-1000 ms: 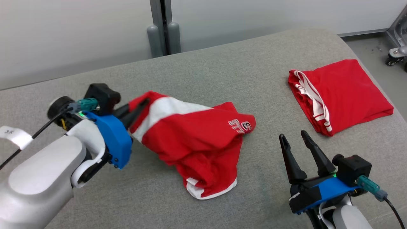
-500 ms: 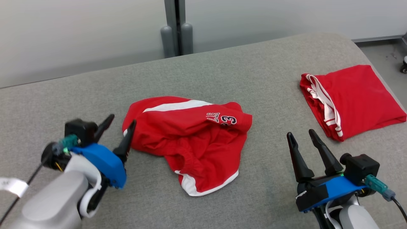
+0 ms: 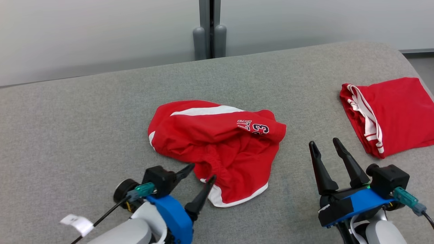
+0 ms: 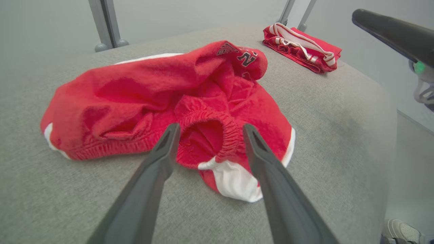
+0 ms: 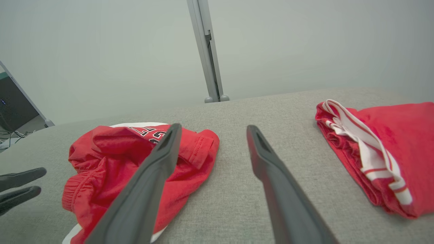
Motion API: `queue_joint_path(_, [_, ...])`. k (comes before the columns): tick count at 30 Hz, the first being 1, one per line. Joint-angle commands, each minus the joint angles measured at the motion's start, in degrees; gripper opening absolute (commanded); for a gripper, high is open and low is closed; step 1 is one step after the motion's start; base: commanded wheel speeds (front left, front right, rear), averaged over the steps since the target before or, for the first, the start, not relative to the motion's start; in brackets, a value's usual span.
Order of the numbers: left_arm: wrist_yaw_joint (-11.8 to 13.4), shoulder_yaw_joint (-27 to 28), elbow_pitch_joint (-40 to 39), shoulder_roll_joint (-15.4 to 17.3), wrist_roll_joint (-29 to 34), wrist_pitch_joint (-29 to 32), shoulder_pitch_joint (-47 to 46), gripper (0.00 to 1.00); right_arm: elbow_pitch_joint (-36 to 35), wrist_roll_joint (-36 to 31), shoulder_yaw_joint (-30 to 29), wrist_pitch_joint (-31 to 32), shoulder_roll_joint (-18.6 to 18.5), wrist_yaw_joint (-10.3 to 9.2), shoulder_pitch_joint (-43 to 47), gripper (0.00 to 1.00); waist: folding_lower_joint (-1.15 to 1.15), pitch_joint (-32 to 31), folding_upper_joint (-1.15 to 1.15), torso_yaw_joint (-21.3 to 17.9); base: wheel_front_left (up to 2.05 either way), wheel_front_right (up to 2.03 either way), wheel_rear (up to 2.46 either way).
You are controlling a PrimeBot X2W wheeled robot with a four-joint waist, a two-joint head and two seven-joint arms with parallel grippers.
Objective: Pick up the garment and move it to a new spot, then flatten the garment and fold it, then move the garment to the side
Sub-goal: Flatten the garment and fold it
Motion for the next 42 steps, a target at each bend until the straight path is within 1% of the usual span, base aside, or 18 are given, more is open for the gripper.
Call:
queue_joint_path(1, [-0.9, -0.5, 0.3, -1.2, -0.8, 1.6, -1.6, 1.0, -0.3, 0.1, 0.4, -0.1, 0.3, 0.01, -0.1, 1.0, 0.0, 0.4, 0.0, -0.3, 0.0, 0.0, 0.0])
queue_joint_path(5, [-2.7, -1.2, 2.5, -3.4, -2.5, 5.0, -2.9, 1.0, 0.0, 0.5, 0.9, -0.4, 0.4, 0.01, -0.5, 1.0, 0.0, 1.1, 0.0, -1.5, 0.0, 0.0, 0.0])
queue_joint_path(8, [-2.4, -1.2, 5.2, -4.3, -3.4, 6.8, -3.6, 1.0, 0.3, 0.7, 1.1, -0.6, 0.6, 0.01, -0.7, 1.0, 0.0, 1.5, 0.0, -2.9, 0.0, 0.0, 0.0])
queue_joint_path(9, [-2.6, -1.3, 5.9, -4.7, -3.9, 7.3, -3.8, 0.8, 0.4, 0.7, 0.9, -0.8, 0.7, 0.01, -0.7, 1.0, 0.0, 1.6, 0.0, -3.2, 0.0, 0.0, 0.0])
queue_joint_path(10, [-2.7, -1.1, 6.4, -5.0, -4.2, 7.6, -4.0, 0.42, 0.5, 0.8, 0.9, -0.9, 0.7, 0.01, -0.7, 1.0, 0.0, 1.7, 0.0, -3.6, 0.0, 0.0, 0.0])
queue_joint_path(11, [-2.9, -1.0, 6.8, -5.1, -4.2, 7.8, -4.5, 0.0, 0.6, 0.8, 0.8, -1.1, 0.7, 0.01, -0.6, 1.0, 0.0, 1.8, 0.0, -3.9, 0.0, 0.0, 0.0])
queue_joint_path(14, [-3.3, 0.4, 6.8, -5.7, -4.5, 5.9, -5.8, 0.0, 0.8, 0.8, 0.4, -1.4, 0.8, 0.01, -0.5, 1.0, 0.0, 2.1, 0.0, -4.4, 0.0, 0.0, 0.0])
queue_joint_path(18, [-4.0, 4.2, 5.6, -7.7, -5.3, 1.7, -9.2, 0.0, 1.0, 0.7, 0.0, -1.7, 0.9, 0.01, -0.4, 1.0, 0.0, 2.2, 0.0, -4.4, 0.0, 0.0, 0.0])
queue_joint_path(21, [-4.3, 5.8, 5.3, -9.3, -5.0, 1.0, -12.7, 0.0, 1.2, 0.8, -0.2, -1.8, 1.0, 0.01, -0.5, 1.0, 0.0, 1.8, 0.0, -4.5, 0.0, 0.0, 0.0])
queue_joint_path(24, [-3.7, 7.8, 4.3, -11.8, -5.8, -0.4, -15.3, 0.0, 1.3, 0.9, -0.3, -2.1, 1.2, 0.01, -0.3, 1.0, 0.0, 1.4, 0.0, -4.8, 0.0, 0.0, 0.0])
queue_joint_path(26, [-2.8, 9.7, 3.4, -13.6, -7.1, -2.2, -15.6, 0.0, 1.3, 0.9, -0.5, -2.1, 1.3, 0.01, -0.1, 1.0, 0.0, 1.4, 0.0, -4.8, 0.0, 0.0, 0.0])
queue_joint_path(27, [-2.4, 10.5, 3.0, -14.3, -7.7, -2.8, -15.1, 0.0, 1.4, 1.0, -0.6, -2.2, 1.3, 0.01, 0.1, 1.0, 0.0, 1.4, 0.0, -4.8, 0.0, 0.0, 0.0])
queue_joint_path(28, [-1.6, 10.8, 3.0, -14.3, -7.6, -3.1, -14.6, 0.0, 1.4, 1.0, -0.9, -2.3, 1.3, 0.01, 0.3, 1.0, 0.0, 1.4, 0.0, -4.7, 0.0, 0.0, 0.0])
queue_joint_path(31, [1.9, 9.8, 4.3, -11.9, -6.0, -2.4, -12.4, 0.0, 1.0, 0.7, -1.4, -2.4, 1.5, 0.01, 0.8, 1.0, 0.0, 1.7, 0.0, -4.2, 0.0, 0.0, 0.0])
queue_joint_path(32, [1.9, 9.8, 4.3, -11.9, -6.0, -2.4, -12.4, 0.0, 1.0, 0.7, -1.4, -2.4, 1.5, 0.01, 0.8, 1.0, 0.0, 1.7, 0.0, -4.2, 0.0, 0.0, 0.0])
queue_joint_path(34, [4.4, 10.0, 5.1, -9.9, -6.3, -1.7, -10.1, 0.0, 0.8, 0.5, -1.7, -2.2, 1.5, 0.01, 0.7, 1.0, 0.0, 1.9, 0.0, -3.7, 0.0, 0.0, 0.0])
queue_joint_path(39, [10.5, 11.0, 5.2, -3.4, -7.6, -1.8, -2.1, 0.0, 0.2, 0.0, -2.0, -1.7, 1.6, 0.01, 1.1, 1.0, 0.0, 2.0, 0.0, -1.7, 0.0, 0.0, 0.0])
queue_joint_path(42, [13.0, 11.5, 4.5, -0.5, -7.5, -2.5, 1.4, 0.0, 0.1, -0.1, -1.7, -1.4, 1.6, 0.01, 1.2, 1.0, 0.0, 1.9, 0.0, -0.4, 0.0, 0.0, 0.0])
